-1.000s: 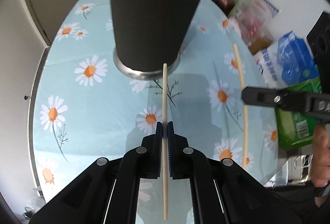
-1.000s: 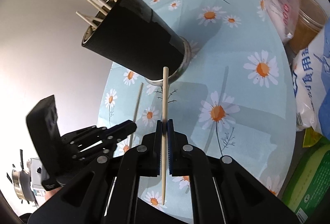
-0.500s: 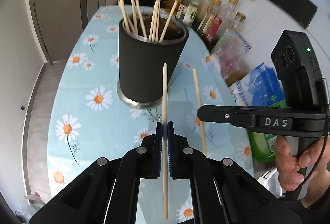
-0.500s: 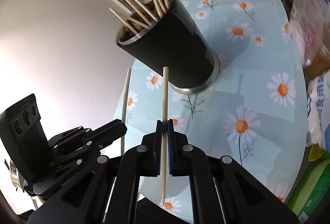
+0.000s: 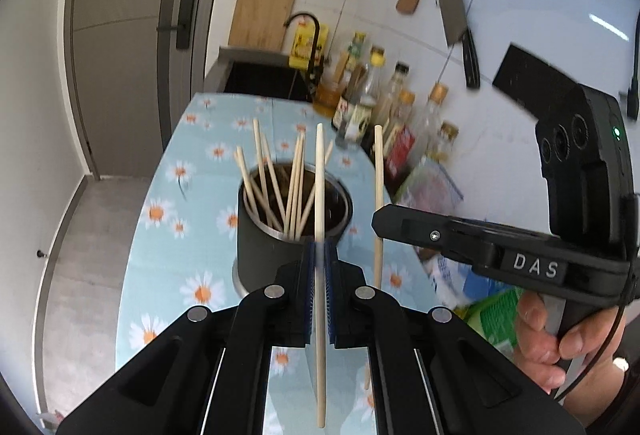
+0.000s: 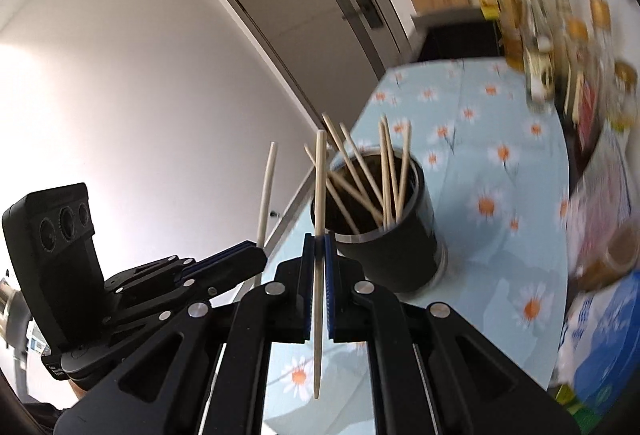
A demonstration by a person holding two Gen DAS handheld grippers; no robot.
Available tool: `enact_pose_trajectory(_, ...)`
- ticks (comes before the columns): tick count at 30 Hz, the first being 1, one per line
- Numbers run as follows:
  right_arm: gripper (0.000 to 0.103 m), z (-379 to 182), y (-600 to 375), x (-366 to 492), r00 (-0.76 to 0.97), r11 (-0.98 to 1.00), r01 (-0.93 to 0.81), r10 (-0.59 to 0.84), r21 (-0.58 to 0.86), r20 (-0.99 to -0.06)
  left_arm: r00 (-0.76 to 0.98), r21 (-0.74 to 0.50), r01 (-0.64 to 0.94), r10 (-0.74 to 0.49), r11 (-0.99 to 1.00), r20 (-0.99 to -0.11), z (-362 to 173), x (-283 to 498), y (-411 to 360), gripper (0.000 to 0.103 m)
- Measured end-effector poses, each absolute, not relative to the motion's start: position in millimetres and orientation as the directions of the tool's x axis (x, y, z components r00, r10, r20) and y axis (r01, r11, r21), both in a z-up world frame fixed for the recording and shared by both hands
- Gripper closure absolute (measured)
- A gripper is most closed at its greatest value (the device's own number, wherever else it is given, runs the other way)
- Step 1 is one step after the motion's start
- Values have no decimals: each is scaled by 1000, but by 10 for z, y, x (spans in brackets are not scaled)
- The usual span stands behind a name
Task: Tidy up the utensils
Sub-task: 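Lift both held chopsticks upright and carry them over the black holder, then lower the chopsticks into the holder and open both grippers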
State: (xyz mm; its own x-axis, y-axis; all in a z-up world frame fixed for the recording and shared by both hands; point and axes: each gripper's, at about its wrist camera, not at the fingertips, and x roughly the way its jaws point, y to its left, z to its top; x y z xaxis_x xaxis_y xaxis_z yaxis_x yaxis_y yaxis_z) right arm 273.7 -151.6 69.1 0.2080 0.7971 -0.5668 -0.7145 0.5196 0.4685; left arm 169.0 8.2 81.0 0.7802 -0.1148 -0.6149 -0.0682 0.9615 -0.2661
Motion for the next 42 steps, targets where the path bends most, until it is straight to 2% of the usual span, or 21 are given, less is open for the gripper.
enact_pose_trajectory(2, 97, 803, -1497, 2758, 260, 532, -729, 797, 430, -545, 804, -267, -77, -98, 961, -587, 873, 1737, 118, 99)
enact_pose_trajectory(15, 97, 1295, -1436, 3085, 363, 509, -753, 850, 416, -383, 922, -284, -64, -52, 957, -384, 1202, 2076, 307, 99)
enact_pose_trajectory(22, 97, 1376, -1431, 3166, 399, 496, -772, 865, 398, -306, 957, -298, -67, -22, 952, -288, 1201, 2211, 395, 99)
enact_pose_trajectory(29, 97, 1240, -1369, 3227, 449, 528, -775, 847, 347, -287, 976, -309, -52, -18, 950, -218, 1090, 2302, 433, 99)
enact_pose_trajectory(42, 97, 767, -1254, 3430, 397, 524, -759, 843, 386, -364, 963, -297, -45, -38, 954, -266, 665, 2439, 400, 99)
